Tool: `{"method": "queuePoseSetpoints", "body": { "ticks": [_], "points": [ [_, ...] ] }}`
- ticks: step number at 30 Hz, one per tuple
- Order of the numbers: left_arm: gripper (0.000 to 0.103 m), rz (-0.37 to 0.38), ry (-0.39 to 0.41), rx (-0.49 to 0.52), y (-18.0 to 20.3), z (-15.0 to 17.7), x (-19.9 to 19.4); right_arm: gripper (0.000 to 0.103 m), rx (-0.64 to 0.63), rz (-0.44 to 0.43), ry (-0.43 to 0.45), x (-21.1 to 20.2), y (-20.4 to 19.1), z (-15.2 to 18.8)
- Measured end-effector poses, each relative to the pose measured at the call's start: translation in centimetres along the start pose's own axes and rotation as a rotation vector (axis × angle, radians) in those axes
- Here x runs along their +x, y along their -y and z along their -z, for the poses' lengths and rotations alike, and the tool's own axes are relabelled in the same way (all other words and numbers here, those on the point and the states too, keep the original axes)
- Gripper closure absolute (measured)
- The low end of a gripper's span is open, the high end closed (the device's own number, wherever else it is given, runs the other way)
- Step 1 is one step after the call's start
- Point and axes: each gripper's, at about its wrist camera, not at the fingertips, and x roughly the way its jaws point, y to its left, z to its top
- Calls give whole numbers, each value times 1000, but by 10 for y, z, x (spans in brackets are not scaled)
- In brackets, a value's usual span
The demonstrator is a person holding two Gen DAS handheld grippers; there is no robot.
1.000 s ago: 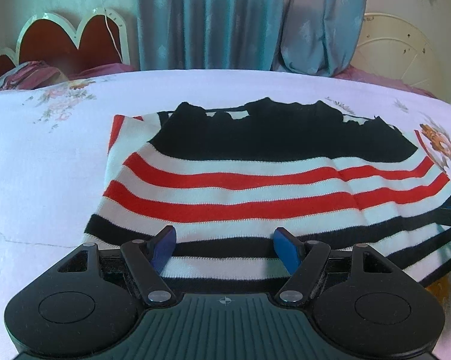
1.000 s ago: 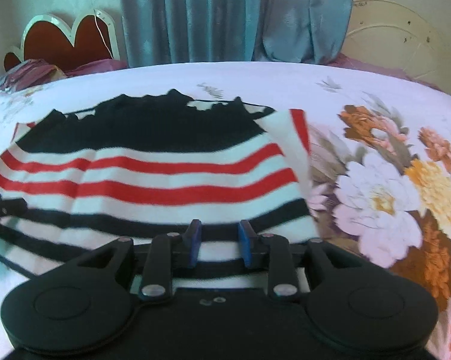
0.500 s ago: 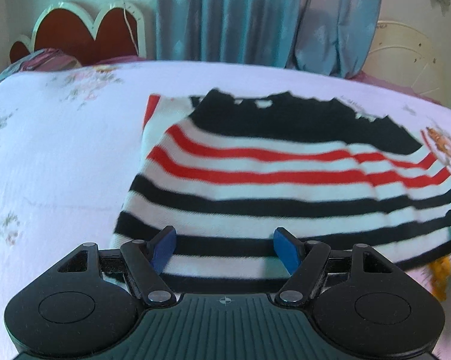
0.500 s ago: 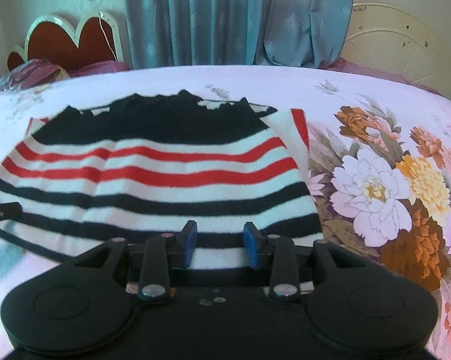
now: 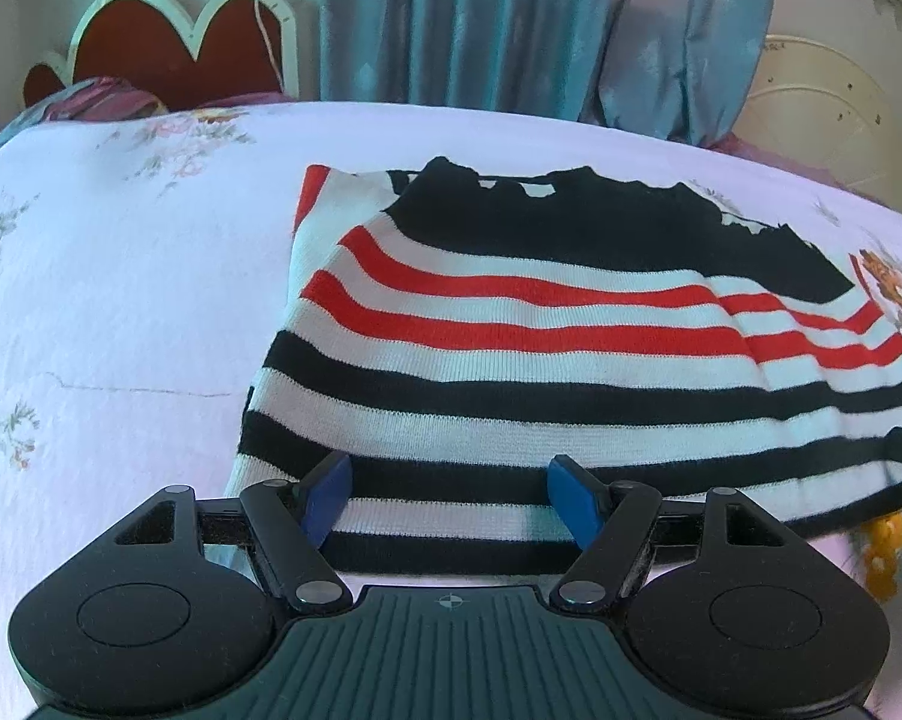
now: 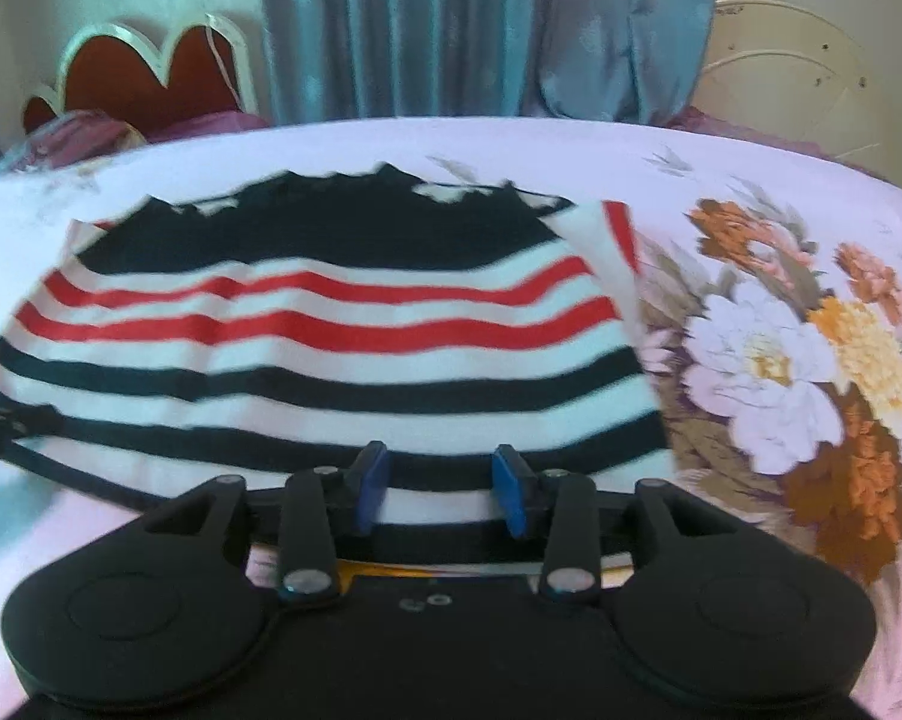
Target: Fold small clothes
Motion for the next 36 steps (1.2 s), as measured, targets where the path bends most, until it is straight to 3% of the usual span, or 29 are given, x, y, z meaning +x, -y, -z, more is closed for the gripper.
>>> {"method": "queuePoseSetpoints", "body": {
  "ticks": [5, 9, 15, 25, 30, 36],
  "points": [
    [30, 8, -25, -51, -3, -5, -6, 62, -21, -49, 21, -2, -21, -12],
    [9, 2, -37, -102, -7, -9, -12, 57, -30, -91, 41, -2, -36, -25],
    [9, 30, -62, -169, -14, -8, -18, 57, -54, -121, 58, 4, -55, -38],
    [9, 90, -111, -426, -46, 28, -19, 56, -47, -138, 28, 19, -59, -35],
    [9, 123, -77, -455, -46, 31, -8, 56, -75, -137, 33, 26, -66, -34],
    [9, 185, 29, -581, -53, 20, 11, 52, -105, -111, 13, 44, -68, -26]
  ]
}}
